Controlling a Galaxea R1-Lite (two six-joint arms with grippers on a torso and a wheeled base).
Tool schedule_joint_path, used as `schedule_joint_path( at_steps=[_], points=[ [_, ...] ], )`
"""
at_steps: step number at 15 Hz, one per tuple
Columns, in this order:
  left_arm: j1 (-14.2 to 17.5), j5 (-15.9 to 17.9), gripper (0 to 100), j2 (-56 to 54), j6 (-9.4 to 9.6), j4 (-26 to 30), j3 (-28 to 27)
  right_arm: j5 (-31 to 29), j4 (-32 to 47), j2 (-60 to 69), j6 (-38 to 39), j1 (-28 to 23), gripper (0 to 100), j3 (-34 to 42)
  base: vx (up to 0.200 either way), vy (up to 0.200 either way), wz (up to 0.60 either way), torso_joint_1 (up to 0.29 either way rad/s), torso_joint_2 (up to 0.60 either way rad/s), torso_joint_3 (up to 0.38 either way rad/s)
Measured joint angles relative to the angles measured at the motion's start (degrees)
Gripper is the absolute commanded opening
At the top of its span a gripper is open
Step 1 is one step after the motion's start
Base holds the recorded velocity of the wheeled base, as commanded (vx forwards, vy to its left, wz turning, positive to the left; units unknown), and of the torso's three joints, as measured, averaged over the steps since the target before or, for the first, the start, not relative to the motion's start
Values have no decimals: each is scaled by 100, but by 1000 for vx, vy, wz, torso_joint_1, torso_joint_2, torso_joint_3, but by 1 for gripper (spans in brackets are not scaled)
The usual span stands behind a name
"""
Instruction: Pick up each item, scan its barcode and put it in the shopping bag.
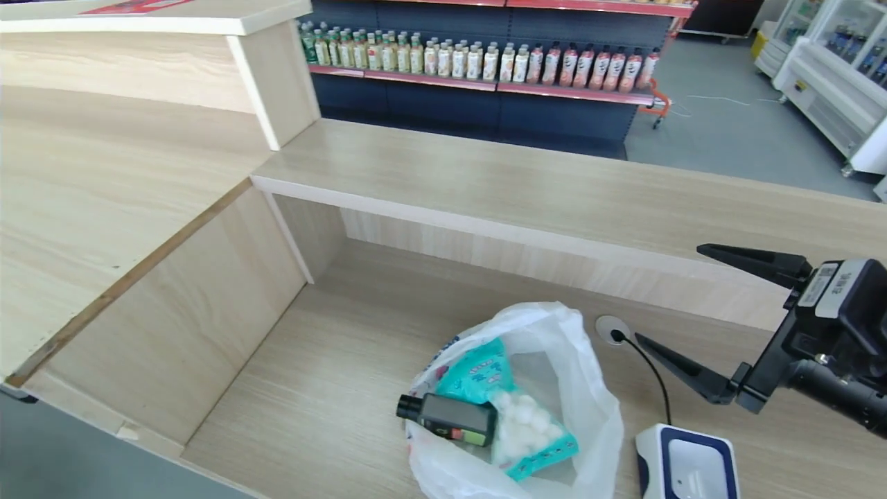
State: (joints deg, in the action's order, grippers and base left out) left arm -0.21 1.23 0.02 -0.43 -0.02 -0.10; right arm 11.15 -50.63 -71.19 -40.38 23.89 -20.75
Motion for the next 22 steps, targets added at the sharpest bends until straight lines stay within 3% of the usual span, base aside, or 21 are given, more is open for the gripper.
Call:
schedule_joint_path(
  at_steps=[2, 9, 13, 15, 19, 22],
  points=[
    [-10, 0, 100, 0, 0, 2, 0, -10, 16, 105, -2, 22, 100, -2, 0, 0, -600, 2, 5, 5],
    [-10, -1, 100, 0, 0, 2, 0, -35, 40, 269, 424, -68, 100, 471, 0, 0, 0, 0, 0, 0],
    [-6, -1, 100, 0, 0, 2, 0, -45, 43, 339, 925, -728, 100, 717, 0, 0, 0, 0, 0, 0],
    [-6, 0, 100, 0, 0, 2, 0, -84, 60, 460, 1630, -1178, 100, 774, 0, 0, 0, 0, 0, 0],
    [-9, 0, 100, 0, 0, 2, 0, -678, 317, 1017, 2448, -1565, 100, 887, 0, 0, 0, 0, 0, 0],
    [-6, -1, 100, 0, 0, 2, 0, -873, 1343, 1610, 2666, -1604, 100, 621, 0, 0, 0, 0, 0, 0]
  ],
)
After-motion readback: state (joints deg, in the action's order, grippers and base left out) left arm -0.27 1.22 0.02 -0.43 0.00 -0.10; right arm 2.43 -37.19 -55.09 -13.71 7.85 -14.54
